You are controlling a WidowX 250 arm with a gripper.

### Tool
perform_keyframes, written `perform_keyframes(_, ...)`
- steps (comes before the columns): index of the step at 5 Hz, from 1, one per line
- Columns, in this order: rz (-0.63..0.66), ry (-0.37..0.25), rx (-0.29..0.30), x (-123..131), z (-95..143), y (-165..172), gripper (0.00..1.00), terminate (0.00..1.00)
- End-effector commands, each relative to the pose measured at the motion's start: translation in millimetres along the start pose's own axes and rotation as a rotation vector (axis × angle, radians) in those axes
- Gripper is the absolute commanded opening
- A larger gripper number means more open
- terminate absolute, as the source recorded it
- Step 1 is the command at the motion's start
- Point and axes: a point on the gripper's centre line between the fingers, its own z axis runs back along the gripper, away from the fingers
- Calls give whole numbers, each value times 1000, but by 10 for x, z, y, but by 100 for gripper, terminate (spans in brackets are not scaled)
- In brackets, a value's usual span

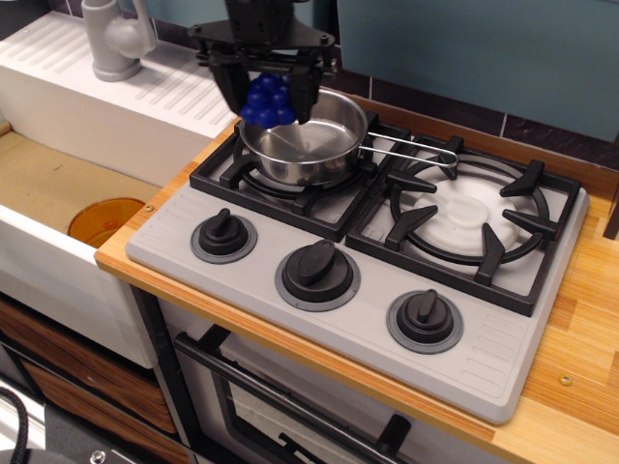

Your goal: Put pot or pan on stove and put blueberry in pot or pan

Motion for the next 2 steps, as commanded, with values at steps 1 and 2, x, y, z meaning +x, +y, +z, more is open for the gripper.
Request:
perform_keyframes(1,-47,-101,17,195,44,-104,0,0)
perform_keyframes(2,-53,-106,11,189,46,-88,100,100)
